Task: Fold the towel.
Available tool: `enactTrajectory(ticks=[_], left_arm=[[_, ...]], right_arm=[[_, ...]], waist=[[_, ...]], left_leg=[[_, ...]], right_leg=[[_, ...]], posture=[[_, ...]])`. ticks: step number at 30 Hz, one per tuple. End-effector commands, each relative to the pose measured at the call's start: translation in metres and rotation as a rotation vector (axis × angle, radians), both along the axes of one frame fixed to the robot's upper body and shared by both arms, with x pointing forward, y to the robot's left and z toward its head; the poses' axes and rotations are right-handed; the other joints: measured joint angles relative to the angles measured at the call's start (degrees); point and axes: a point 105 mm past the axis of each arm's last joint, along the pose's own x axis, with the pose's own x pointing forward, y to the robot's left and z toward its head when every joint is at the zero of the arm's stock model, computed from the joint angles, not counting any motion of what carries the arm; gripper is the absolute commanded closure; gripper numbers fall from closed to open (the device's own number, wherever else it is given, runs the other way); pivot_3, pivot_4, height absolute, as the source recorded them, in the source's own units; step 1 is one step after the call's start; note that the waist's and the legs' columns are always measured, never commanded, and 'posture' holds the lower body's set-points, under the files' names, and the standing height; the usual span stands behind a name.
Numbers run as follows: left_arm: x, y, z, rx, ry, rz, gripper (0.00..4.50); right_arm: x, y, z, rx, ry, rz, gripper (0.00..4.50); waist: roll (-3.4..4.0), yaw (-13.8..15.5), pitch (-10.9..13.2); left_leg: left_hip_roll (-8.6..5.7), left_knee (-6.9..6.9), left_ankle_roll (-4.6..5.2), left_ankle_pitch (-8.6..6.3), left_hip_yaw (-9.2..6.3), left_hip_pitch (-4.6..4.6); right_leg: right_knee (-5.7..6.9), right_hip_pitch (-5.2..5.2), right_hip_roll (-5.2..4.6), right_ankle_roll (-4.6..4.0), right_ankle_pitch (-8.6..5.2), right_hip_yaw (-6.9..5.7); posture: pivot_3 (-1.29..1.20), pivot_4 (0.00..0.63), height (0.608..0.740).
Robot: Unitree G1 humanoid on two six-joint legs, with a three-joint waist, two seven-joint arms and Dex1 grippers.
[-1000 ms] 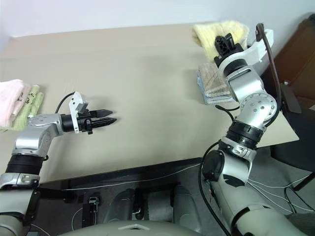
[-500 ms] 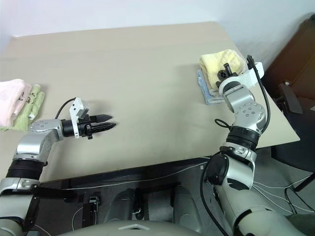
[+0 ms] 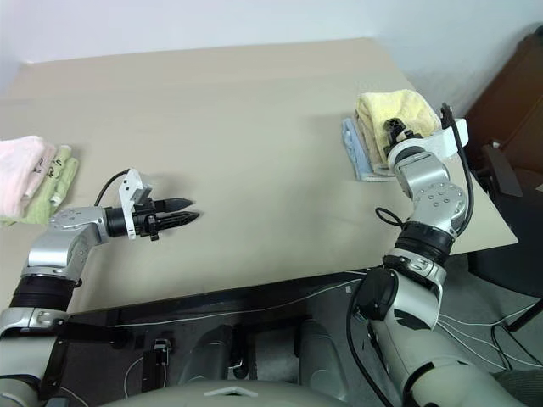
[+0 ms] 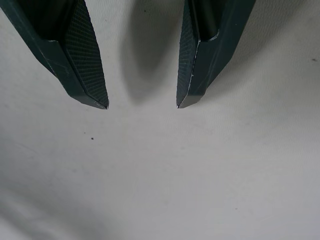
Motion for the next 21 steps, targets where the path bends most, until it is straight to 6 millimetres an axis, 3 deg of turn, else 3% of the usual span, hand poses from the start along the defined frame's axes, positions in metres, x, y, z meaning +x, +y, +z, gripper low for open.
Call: enactTrajectory(ticks=[1,15,21], left_arm=[[0.003,-0.006,0.013,-0.01,-0.044,-0.023,2.21],[0.011,-0.016,0.016,-0.01,-0.046,-0.073,2.21],[0.014,-0.016,0.018,-0.01,-0.055,-0.085,2.21]], right_arm=[[-0.009,-0.009,0.013,0.006,-0.054,-0.025,0.02],[-0.041,0.0,0.039,0.145,-0.21,0.067,0.02],[-0.067,0.005,0.047,0.106,-0.268,0.109,0.02]], waist=[[0.0,0.03,0.0],[0.0,-0.06,0.0],[0.0,0.05,0.0]], left_leg=[[0.0,0.0,0.0,0.0,0.0,0.0],[0.0,0.02,0.0,0.0,-0.01,0.03],[0.01,0.02,0.01,0.0,-0.02,0.02]], right_leg=[[0.0,0.0,0.0,0.0,0.0,0.0],[0.04,0.01,0.01,0.01,0.01,0.01],[0.04,0.02,0.01,0.02,0.01,0.01]], posture=[[0.0,0.15,0.74],[0.0,0.15,0.74],[0.0,0.15,0.74]])
